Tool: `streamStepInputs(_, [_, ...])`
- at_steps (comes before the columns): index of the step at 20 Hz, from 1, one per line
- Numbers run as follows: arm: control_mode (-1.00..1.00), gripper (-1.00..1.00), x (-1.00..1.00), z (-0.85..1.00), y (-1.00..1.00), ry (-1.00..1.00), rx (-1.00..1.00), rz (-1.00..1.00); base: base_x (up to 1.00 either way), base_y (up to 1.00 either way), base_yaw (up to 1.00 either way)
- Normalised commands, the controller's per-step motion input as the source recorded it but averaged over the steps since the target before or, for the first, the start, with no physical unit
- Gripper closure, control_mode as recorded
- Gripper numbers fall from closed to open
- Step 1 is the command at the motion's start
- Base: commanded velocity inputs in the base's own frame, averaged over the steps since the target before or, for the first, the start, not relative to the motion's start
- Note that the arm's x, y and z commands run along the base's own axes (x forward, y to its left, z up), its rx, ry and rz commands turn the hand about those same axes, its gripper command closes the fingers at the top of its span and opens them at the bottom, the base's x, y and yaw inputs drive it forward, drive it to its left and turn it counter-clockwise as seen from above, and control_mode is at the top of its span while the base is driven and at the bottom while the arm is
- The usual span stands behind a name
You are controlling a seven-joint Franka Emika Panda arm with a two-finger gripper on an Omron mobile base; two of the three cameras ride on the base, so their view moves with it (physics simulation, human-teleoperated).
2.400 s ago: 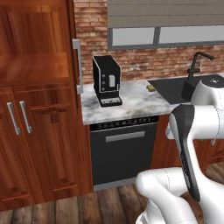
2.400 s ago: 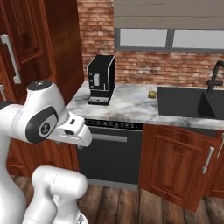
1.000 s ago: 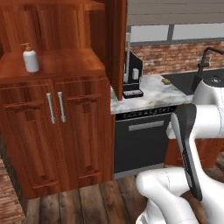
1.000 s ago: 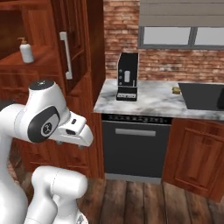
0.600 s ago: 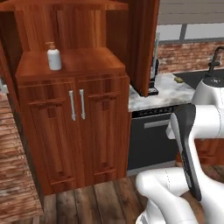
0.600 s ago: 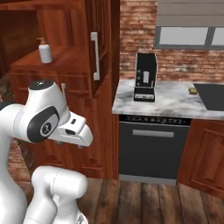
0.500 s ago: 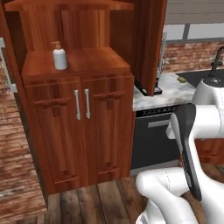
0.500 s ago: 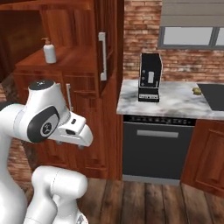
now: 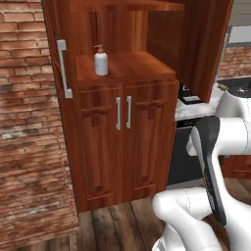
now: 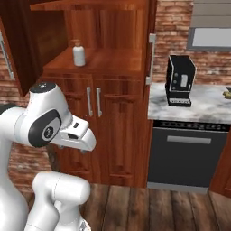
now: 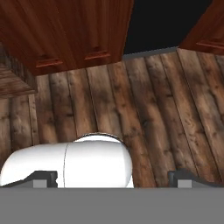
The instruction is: Locate and retrieve the soap dispenser and sponge from the cabinet. Place them next to the sink.
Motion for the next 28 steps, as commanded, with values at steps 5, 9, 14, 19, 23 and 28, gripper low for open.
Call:
streamStepInputs(5, [1.00,-1.00,0.00,0.00,0.00,0.00,0.00,0.00,0.50,0.72,0.07])
streamStepInputs(9, [1.00,-1.00,0.00,0.00,0.00,0.00,0.00,0.00,0.65,0.36,0.25])
streamStepInputs(14, [1.00,-1.00,0.00,0.00,0.00,0.00,0.00,0.00,0.50,-0.05,0.20])
streamStepInputs(19, [1.00,-1.00,0.00,0.00,0.00,0.00,0.00,0.00,0.38,-0.21,0.11])
streamStepInputs(23, [1.00,-1.00,0.00,0.00,0.00,0.00,0.00,0.00,0.52,-0.31,0.12])
streamStepInputs(28, [1.00,-1.00,0.00,0.00,0.00,0.00,0.00,0.00,0.45,-0.48,0.18])
